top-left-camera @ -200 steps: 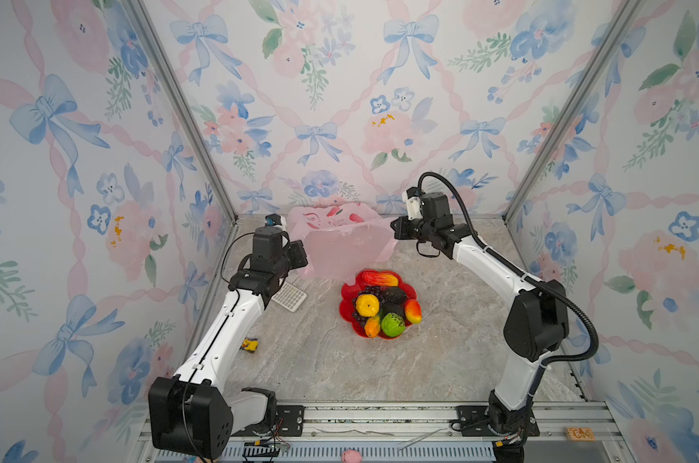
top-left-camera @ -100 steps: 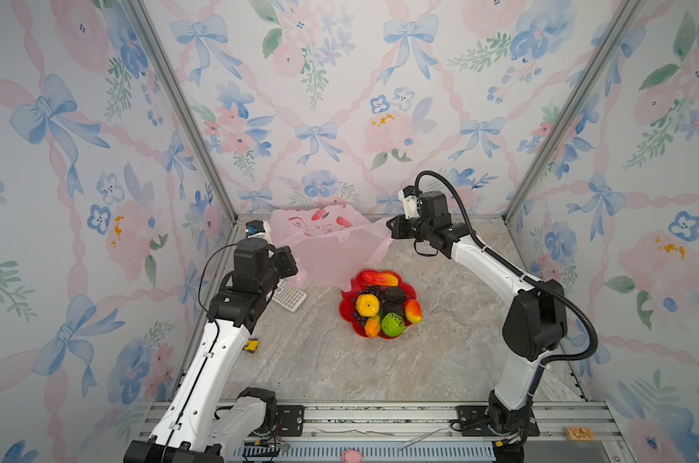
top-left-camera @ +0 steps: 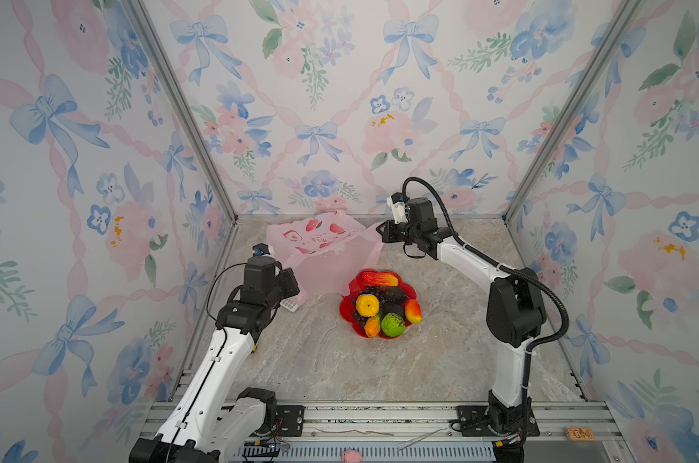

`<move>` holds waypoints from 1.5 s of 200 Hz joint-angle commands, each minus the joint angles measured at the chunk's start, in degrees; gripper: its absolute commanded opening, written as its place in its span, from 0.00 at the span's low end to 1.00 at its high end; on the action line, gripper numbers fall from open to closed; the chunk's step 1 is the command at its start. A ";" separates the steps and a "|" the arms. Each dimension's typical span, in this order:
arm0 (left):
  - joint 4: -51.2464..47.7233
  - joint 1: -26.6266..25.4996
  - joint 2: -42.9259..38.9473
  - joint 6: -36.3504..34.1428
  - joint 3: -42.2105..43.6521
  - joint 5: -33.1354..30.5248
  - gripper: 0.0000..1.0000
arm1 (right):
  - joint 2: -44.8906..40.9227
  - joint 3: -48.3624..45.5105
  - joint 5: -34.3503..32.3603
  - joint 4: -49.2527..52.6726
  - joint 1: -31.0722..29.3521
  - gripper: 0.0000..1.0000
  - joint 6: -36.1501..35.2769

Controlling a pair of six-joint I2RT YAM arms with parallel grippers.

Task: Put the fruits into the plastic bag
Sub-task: 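Lower the opened bag beside the fruit bowl with both grippers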

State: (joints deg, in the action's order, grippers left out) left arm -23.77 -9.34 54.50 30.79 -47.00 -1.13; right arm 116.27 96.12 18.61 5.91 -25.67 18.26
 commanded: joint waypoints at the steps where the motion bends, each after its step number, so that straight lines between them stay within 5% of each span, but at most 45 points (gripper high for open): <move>1: -0.20 -0.06 -2.56 1.27 3.42 -1.32 0.00 | -0.60 -3.15 0.37 -2.92 -0.60 0.00 0.21; 47: 0.13 0.07 -5.36 1.21 8.98 -1.77 0.00 | -0.48 -4.90 -0.13 -2.87 -0.61 0.00 0.84; 102: 0.37 0.92 0.64 -3.07 -1.48 -1.66 0.00 | 4.29 9.93 0.41 -1.47 -1.61 0.00 1.71; 176: 2.15 -0.68 -6.64 4.42 14.22 -0.67 0.00 | 2.71 -8.57 -0.31 -4.03 1.34 0.00 -1.49; 300: 3.23 -4.70 -4.81 9.29 11.64 0.22 0.00 | 2.82 -3.56 0.55 -2.57 3.22 0.00 -1.48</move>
State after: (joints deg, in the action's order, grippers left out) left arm -20.84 -13.50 49.01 38.22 -34.13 -0.62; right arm 119.72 90.43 19.77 3.79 -23.64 16.93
